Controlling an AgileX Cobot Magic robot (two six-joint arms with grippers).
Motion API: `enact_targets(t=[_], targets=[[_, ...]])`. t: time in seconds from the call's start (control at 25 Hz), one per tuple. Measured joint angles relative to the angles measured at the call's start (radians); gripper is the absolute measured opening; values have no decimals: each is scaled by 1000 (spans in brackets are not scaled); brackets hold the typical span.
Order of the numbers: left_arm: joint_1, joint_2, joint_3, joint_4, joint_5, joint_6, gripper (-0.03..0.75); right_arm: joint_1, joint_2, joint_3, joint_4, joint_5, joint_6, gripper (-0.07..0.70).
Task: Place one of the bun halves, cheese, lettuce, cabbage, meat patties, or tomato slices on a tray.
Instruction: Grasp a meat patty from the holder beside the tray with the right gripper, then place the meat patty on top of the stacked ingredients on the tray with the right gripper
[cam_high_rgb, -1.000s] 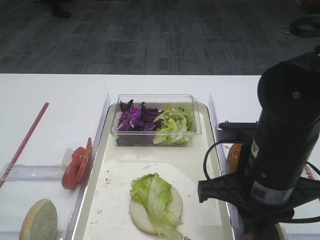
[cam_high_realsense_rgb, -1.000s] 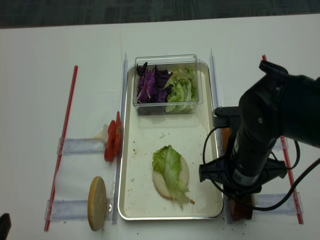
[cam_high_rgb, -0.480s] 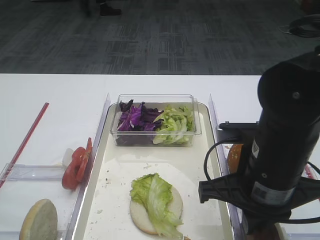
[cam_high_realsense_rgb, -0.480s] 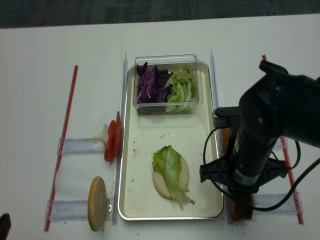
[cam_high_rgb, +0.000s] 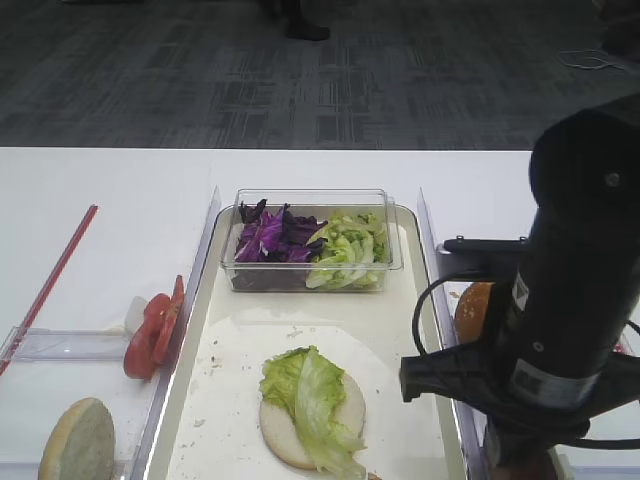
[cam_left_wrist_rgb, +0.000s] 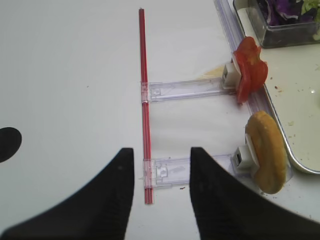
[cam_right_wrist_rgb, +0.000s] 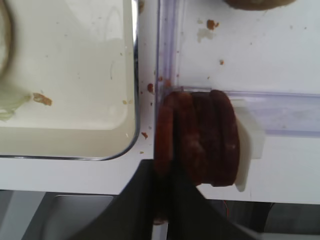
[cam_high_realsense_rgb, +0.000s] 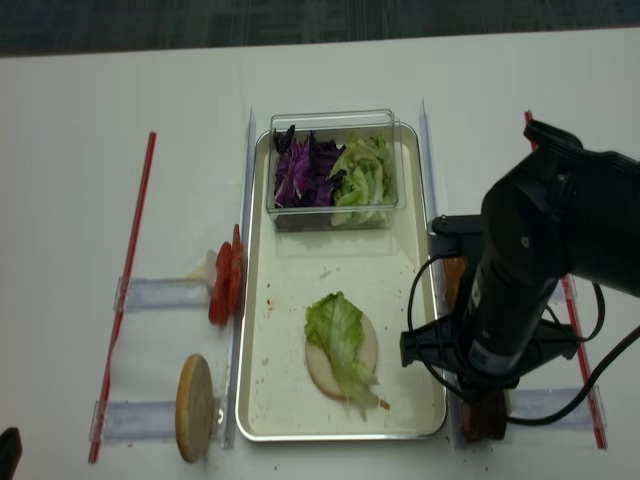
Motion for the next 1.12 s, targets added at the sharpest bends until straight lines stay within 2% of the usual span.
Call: enact_targets(t=[0.36,0.64,0.72,1.12], targets=[[0,0,0,0,0,0,284,0,-68,0,11,51,-5,72],[0,0,0,0,0,0,284,0,-137,0,22,53,-9,72],[0,0,0,0,0,0,284,0,-154,0,46,37,-28,72],[0,0,0,0,0,0,284,0,-163,0,174,-111,-136,71]])
